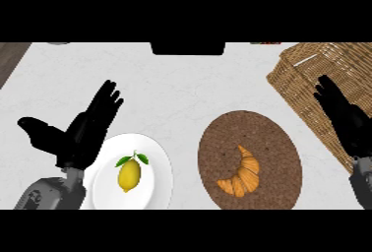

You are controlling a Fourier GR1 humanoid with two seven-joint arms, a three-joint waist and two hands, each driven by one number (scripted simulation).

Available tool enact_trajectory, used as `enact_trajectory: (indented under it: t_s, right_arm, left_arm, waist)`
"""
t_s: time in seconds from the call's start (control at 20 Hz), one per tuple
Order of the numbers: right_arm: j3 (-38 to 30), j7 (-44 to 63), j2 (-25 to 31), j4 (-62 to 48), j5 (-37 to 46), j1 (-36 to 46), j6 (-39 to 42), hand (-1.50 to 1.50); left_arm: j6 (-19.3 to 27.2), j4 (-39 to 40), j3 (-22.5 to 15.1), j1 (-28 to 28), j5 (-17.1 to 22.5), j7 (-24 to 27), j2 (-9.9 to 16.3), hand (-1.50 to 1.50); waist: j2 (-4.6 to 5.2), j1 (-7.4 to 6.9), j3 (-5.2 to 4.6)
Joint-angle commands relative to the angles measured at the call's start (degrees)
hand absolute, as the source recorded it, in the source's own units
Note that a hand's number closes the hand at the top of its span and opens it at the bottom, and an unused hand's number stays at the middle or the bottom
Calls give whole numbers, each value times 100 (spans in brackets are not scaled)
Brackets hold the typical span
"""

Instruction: Pick the croissant from the placemat and place it in the basket

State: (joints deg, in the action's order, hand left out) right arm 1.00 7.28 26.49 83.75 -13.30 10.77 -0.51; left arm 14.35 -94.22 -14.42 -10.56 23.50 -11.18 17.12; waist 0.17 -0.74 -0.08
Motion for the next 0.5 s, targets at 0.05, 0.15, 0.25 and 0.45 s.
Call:
enact_trajectory:
  t_s: [0.05,0.15,0.25,0.45]
  right_arm:
    - [-287,-785,-342,192,-113,141,-87,150]
    - [-823,-1264,-336,262,-534,486,-44,150]
    - [-1130,-1906,-550,548,-889,521,37,150]
    - [1289,-2240,-263,1095,2194,389,-271,-150]
  left_arm:
    - [-142,330,327,208,-240,86,412,0]
    - [-132,604,697,172,-353,128,842,0]
    - [-44,753,766,291,-685,153,1201,0]
    - [-227,926,515,46,-527,-191,1019,0]
  waist:
    - [-17,65,11]
    - [-2,51,19]
    - [-24,77,36]
    - [12,-37,-7]
